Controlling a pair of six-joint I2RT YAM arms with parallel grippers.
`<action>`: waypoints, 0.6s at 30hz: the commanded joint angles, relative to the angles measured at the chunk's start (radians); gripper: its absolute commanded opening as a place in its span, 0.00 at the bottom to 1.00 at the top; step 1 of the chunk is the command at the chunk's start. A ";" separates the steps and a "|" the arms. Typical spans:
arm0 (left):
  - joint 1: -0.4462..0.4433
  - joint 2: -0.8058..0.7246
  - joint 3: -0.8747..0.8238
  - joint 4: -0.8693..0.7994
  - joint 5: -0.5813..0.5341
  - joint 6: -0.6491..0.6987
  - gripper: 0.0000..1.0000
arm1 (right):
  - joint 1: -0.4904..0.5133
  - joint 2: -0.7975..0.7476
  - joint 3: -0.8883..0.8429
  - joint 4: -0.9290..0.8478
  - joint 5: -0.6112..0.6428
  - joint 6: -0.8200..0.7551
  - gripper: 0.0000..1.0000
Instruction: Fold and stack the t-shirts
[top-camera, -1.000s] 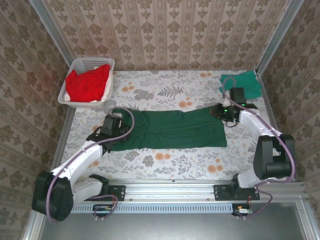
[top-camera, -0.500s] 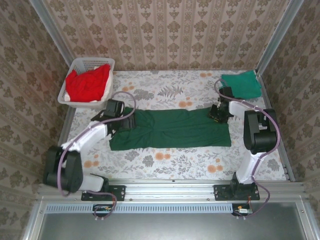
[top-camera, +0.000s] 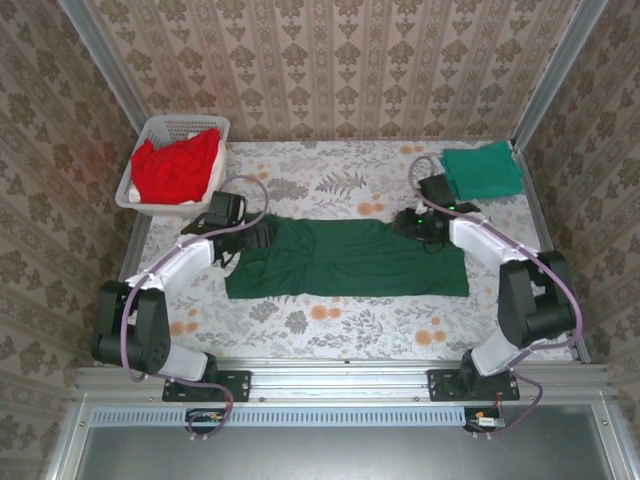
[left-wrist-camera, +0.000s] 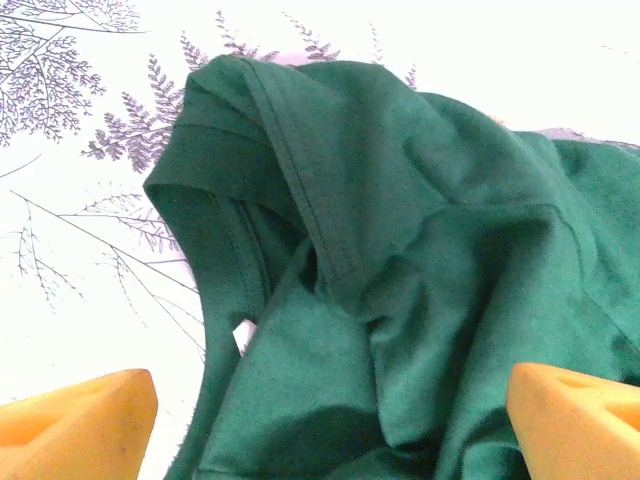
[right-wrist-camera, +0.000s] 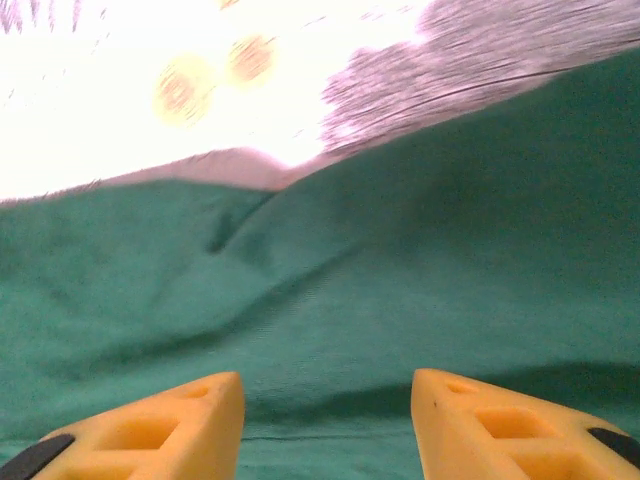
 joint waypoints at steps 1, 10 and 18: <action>0.025 0.113 0.062 0.002 0.014 0.008 0.87 | 0.022 0.143 0.081 -0.013 0.028 0.019 0.48; 0.110 0.263 0.043 -0.061 0.032 -0.067 0.59 | -0.096 0.179 0.005 -0.015 0.056 0.081 0.48; 0.165 0.204 -0.058 -0.024 0.076 -0.109 0.31 | -0.153 0.177 0.002 0.015 -0.044 0.041 0.49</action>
